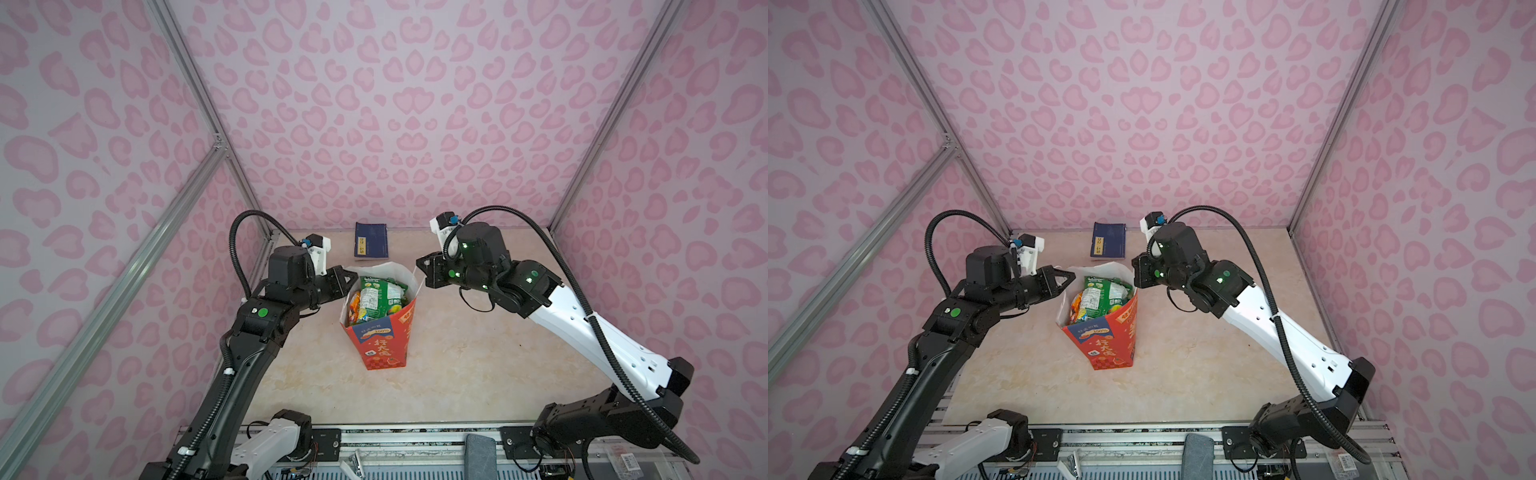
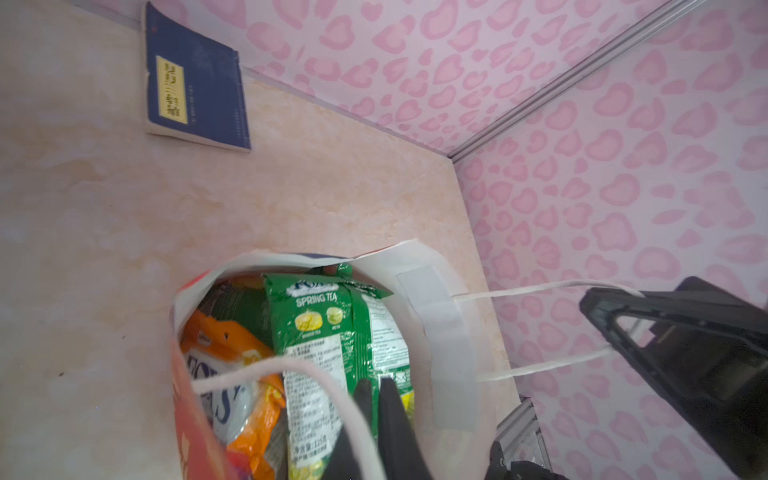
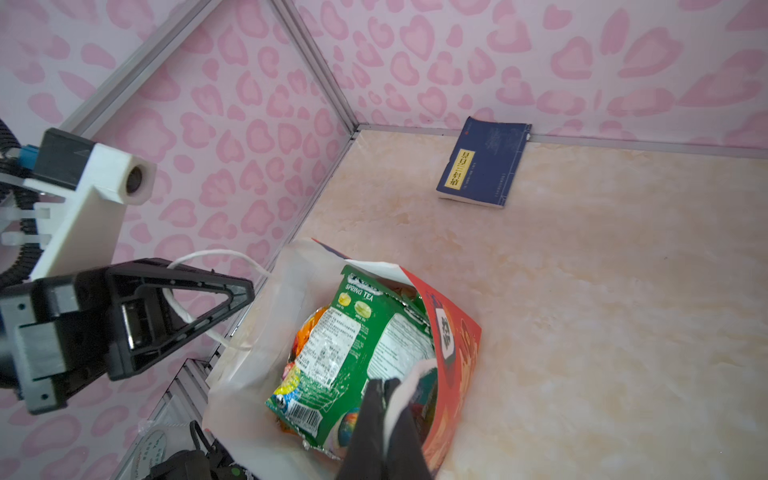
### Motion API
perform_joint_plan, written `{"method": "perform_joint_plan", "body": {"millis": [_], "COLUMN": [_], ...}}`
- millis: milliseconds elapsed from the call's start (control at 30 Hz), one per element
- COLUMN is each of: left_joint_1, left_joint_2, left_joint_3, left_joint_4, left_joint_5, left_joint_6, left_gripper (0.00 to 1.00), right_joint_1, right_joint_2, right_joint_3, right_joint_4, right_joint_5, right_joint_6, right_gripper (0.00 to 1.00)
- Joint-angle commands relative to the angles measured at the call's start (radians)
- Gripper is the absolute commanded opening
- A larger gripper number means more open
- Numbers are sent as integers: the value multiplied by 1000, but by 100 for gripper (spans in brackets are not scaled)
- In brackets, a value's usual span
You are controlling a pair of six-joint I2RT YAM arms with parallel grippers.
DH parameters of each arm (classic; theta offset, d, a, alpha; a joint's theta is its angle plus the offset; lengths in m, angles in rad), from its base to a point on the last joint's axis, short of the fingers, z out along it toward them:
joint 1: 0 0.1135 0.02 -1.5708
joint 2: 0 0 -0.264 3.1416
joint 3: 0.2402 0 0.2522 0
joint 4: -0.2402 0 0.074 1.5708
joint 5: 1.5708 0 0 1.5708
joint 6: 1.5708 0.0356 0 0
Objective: Place the snacks into the paper bag
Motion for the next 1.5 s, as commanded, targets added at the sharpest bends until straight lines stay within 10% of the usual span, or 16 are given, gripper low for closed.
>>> {"method": "perform_joint_plan", "body": {"millis": [0,267,533,833,1033,1233,1467], "left_joint_1": [-74,-163,-171,-169,-164,-148,-169], "left_joint_2": [48,126,84,82,113,247,353], "left_joint_3": [36,21,28,58,85,318,525], "left_joint_4": [72,118,80,33,21,-26,-19], "left_joint_5": [-48,-107,-109,17,55,126,168], "left_joint_6": [-41,-79,-76,-59,-56,-61,-111], "left_gripper": [10,9,50,56,46,5,3], "right_joint_1": [-32,-106,-133,-149,-154,-162,-157], "right_joint_2": [-58,-147,-193,-216,-214,-170,-177], "right_joint_3": [-40,-193,-220,-246,-247,-149,9], "right_joint_4": [83,99,98,92,97,112,115], "right_joint_5": [-17,-62,-76,-95,-111,-173,-145], "right_joint_6": [-4,11,8,10,7,32,53], "right_gripper": [0,0,0,0,0,0,0]}}
